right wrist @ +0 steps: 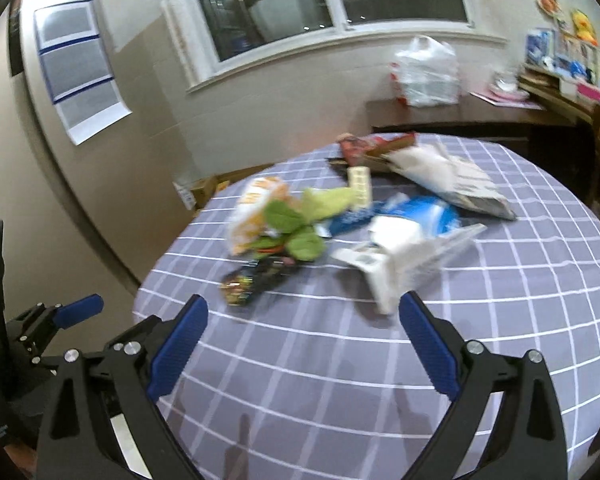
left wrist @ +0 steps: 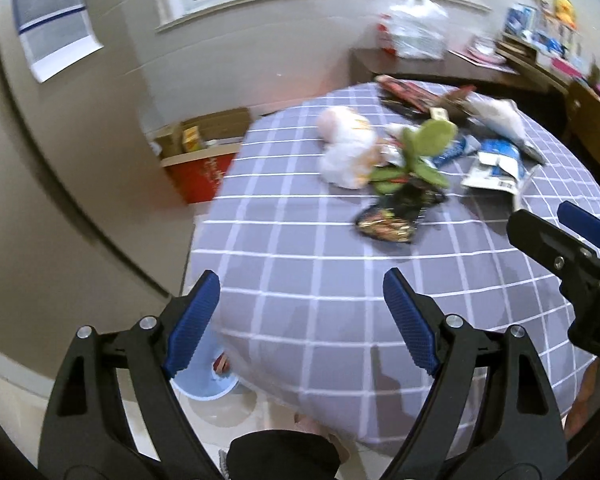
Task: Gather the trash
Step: 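Move both tools back toward the table, then grasp the dark snack wrapper with the left gripper while the right gripper grasps the white bag, then carry both items to the blue bin and release them inside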
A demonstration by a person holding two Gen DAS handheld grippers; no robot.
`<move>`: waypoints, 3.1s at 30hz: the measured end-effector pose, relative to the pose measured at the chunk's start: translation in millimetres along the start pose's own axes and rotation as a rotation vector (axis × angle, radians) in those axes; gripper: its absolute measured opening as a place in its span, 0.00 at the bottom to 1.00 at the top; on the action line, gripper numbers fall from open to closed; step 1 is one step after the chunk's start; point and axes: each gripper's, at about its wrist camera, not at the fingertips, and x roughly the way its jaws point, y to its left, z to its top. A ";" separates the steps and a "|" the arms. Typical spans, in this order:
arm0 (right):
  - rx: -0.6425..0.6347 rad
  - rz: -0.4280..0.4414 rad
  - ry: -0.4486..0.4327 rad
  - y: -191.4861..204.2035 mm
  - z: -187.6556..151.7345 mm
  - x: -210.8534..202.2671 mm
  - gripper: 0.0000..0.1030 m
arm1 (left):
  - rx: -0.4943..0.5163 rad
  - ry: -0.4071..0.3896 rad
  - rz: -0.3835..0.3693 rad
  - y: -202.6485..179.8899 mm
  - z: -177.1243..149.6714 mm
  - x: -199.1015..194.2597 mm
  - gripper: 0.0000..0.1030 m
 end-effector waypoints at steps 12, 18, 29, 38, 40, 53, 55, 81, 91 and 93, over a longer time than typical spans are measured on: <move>0.054 -0.041 0.031 -45.0 0.5 13.0 0.92 | 0.053 0.038 -0.050 -35.3 18.1 37.6 0.80; 0.088 -0.026 0.074 -55.5 1.6 23.8 0.92 | 0.060 0.034 -0.071 -42.4 27.6 54.0 0.80; 0.074 -0.024 0.088 -46.3 7.9 26.5 0.92 | 0.091 0.026 -0.170 -46.6 33.3 70.8 0.36; 0.008 0.056 0.082 -2.1 12.3 23.0 0.92 | -0.128 -0.013 -0.259 12.2 14.2 38.1 0.14; -0.009 0.070 0.082 8.8 14.1 26.0 0.92 | -0.161 -0.036 -0.237 25.5 12.2 31.8 0.13; -0.165 0.087 0.062 91.9 70.2 94.2 0.92 | -0.300 -0.084 -0.066 106.7 45.7 55.2 0.14; -0.176 0.059 0.065 98.2 84.0 114.6 0.92 | -0.308 -0.085 -0.057 113.6 51.4 61.9 0.14; -0.360 0.307 0.195 234.8 30.2 96.8 0.33 | -0.420 -0.057 0.011 207.9 -28.4 15.6 0.14; -0.460 0.430 0.332 347.9 -40.6 140.5 0.33 | -0.590 0.037 0.199 309.5 -111.1 12.8 0.13; -0.467 0.445 0.333 360.7 -50.0 150.6 0.36 | -0.622 0.061 0.216 326.4 -124.5 17.6 0.13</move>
